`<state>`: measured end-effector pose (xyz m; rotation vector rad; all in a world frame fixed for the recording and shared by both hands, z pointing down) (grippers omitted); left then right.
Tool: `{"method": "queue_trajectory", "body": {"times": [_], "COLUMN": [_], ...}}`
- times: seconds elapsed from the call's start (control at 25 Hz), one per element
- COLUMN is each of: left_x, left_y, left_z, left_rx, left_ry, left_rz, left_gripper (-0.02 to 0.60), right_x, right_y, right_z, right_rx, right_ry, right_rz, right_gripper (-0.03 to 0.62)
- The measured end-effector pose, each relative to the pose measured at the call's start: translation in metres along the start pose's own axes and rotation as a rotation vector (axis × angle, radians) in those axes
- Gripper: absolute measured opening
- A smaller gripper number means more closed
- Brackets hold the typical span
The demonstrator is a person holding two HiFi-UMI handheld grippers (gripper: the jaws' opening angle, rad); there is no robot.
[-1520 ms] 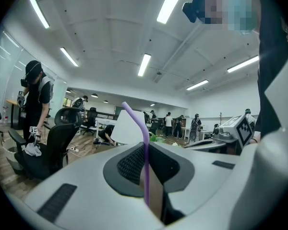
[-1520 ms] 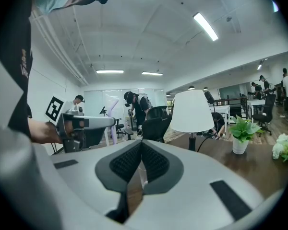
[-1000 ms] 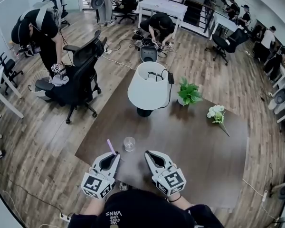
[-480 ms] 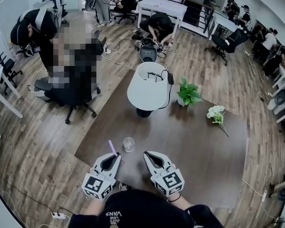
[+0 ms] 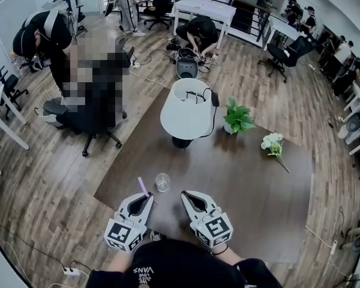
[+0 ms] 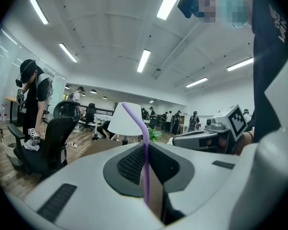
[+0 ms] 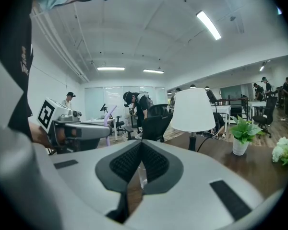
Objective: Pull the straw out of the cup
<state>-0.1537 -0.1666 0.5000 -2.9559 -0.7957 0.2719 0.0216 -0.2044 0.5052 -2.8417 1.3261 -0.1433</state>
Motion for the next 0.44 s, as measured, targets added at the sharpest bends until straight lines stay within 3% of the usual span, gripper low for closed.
{"method": "queue_trajectory", "body": {"times": [0.44], "left_x": [-0.0036], "left_y": [0.0005], "left_z": [-0.0030], "left_rx": [-0.005], "left_ry": [-0.015], "left_rz": [0.012], "left_gripper": [0.032], "right_x": [0.0007], "right_y": [0.0004], "right_z": [-0.0002], "right_rx": [-0.004], "right_ry": [0.004], "right_rz": [-0.002], "right_gripper": [0.017]}}
Point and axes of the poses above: the fingertips, and each gripper's own axes: y forward along the fingers, x to its right, z out of its top, the point moved 6 cm from there along -y, backward along the fingers, and after that the axes turned 15 degrees about x, right-handed, at the moved point
